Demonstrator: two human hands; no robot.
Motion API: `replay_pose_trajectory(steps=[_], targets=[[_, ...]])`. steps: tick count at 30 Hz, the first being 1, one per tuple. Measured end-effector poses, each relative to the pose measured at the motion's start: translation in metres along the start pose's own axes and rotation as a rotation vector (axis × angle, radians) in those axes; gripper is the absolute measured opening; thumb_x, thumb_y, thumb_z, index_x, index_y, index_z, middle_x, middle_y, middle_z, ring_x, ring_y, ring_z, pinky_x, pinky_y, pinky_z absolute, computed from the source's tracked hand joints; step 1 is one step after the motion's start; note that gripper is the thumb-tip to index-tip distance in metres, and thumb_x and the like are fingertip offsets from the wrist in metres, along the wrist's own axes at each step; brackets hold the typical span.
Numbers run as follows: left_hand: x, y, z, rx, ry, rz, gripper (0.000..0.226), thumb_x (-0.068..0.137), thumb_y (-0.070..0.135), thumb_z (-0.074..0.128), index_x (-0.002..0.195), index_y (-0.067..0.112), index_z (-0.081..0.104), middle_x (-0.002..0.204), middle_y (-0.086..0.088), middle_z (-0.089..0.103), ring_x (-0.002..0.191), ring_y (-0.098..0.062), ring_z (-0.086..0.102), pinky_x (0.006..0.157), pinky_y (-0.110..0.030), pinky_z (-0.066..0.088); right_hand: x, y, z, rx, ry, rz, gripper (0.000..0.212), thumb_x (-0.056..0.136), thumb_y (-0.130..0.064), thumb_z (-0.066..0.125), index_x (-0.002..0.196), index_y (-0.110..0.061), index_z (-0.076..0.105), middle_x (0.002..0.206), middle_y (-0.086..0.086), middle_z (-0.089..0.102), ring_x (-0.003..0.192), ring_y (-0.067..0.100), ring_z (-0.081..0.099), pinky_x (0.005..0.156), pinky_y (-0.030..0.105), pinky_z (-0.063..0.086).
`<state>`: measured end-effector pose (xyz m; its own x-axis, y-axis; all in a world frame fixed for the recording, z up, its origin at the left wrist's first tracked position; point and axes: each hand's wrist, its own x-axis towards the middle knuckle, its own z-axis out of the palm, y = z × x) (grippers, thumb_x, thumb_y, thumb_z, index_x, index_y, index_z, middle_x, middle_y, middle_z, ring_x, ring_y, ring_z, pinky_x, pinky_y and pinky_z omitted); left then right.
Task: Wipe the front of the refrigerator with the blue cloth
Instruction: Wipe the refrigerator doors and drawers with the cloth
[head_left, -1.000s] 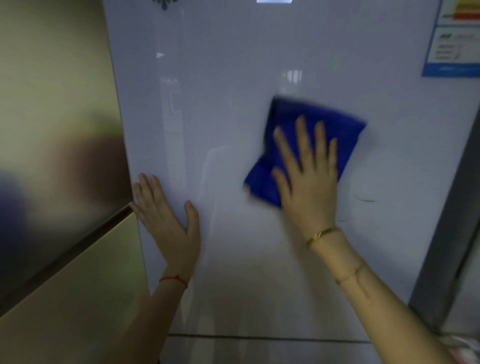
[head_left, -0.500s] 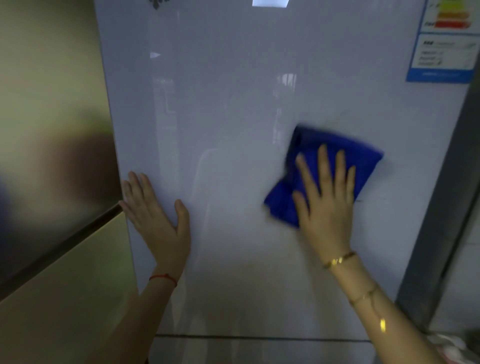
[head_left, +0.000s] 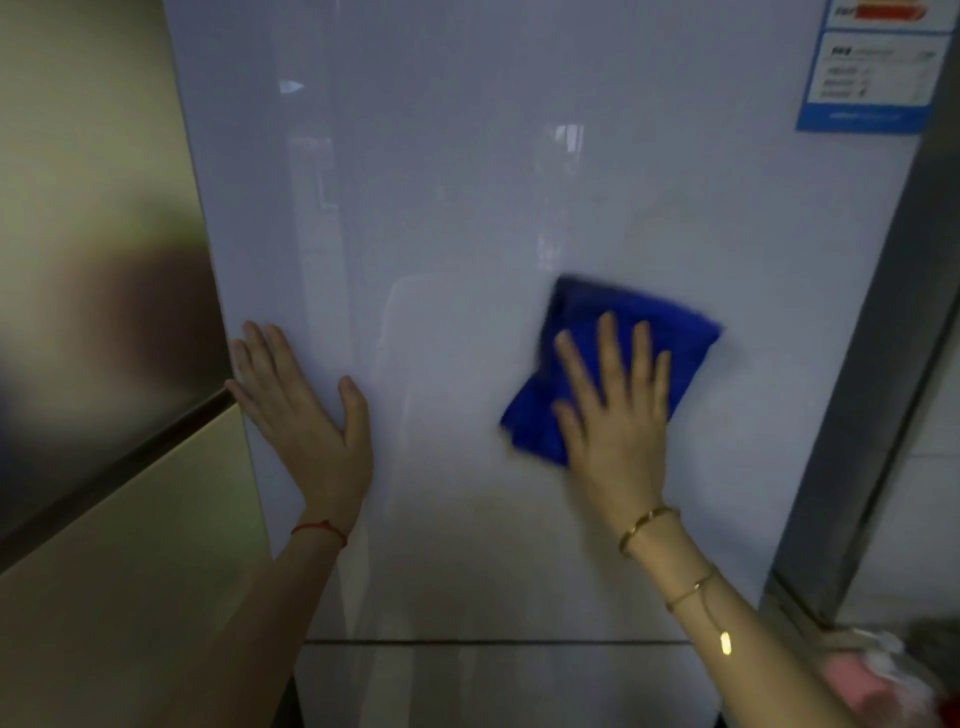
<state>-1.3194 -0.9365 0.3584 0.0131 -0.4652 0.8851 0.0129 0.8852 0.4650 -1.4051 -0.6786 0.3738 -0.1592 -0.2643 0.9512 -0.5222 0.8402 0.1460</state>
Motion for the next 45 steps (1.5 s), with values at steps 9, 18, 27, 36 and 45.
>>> replay_pose_trajectory(steps=[9, 18, 27, 36, 45], targets=[[0.002, -0.001, -0.005, -0.010, -0.036, 0.025, 0.073, 0.098, 0.026, 0.045, 0.159, -0.001, 0.017, 0.169, -0.019, 0.012, 0.158, -0.035, 0.006, 0.129, -0.049, -0.003, -0.038, -0.009, 0.004, -0.013, -0.033, 0.000, 0.064, 0.099, -0.035, 0.042, 0.155, -0.034, 0.012, 0.162, 0.004, 0.014, 0.147, 0.038, 0.016, 0.124, 0.047, 0.001], [0.001, -0.004, -0.001, -0.014, -0.030, 0.027, 0.074, 0.098, 0.028, 0.045, 0.160, 0.003, 0.015, 0.170, -0.015, 0.011, 0.159, -0.032, 0.005, 0.130, -0.045, -0.005, -0.108, -0.063, 0.016, -0.068, -0.174, -0.269, 0.061, 0.091, -0.044, 0.044, 0.148, -0.035, 0.025, 0.148, -0.001, 0.035, 0.134, 0.032, 0.035, 0.112, 0.048, 0.033], [0.001, -0.003, -0.001, 0.001, -0.030, 0.020, 0.074, 0.098, 0.028, 0.045, 0.160, 0.003, 0.015, 0.170, -0.014, 0.010, 0.159, -0.021, 0.000, 0.129, -0.046, -0.005, 0.025, 0.033, -0.016, 0.063, 0.085, 0.371, 0.053, 0.106, -0.037, 0.022, 0.157, -0.030, 0.009, 0.165, -0.001, -0.005, 0.152, 0.028, -0.007, 0.124, 0.043, -0.009], [0.001, 0.000, -0.003, 0.006, -0.026, 0.008, 0.075, 0.096, 0.027, 0.047, 0.159, -0.001, 0.018, 0.168, -0.018, 0.014, 0.158, -0.036, 0.009, 0.129, -0.051, 0.000, -0.026, 0.029, -0.020, -0.029, -0.068, 0.050, 0.058, 0.101, -0.029, 0.035, 0.154, -0.030, 0.013, 0.161, -0.001, 0.007, 0.150, 0.033, 0.007, 0.125, 0.043, -0.002], [0.001, -0.001, -0.002, -0.006, -0.010, 0.023, 0.073, 0.098, 0.029, 0.045, 0.159, 0.001, 0.017, 0.169, -0.017, 0.012, 0.159, -0.030, 0.005, 0.130, -0.049, -0.002, 0.016, -0.031, -0.001, -0.042, -0.009, -0.139, 0.056, 0.100, -0.038, 0.037, 0.153, -0.032, 0.021, 0.161, 0.005, 0.022, 0.150, 0.037, 0.008, 0.124, 0.047, 0.000]])
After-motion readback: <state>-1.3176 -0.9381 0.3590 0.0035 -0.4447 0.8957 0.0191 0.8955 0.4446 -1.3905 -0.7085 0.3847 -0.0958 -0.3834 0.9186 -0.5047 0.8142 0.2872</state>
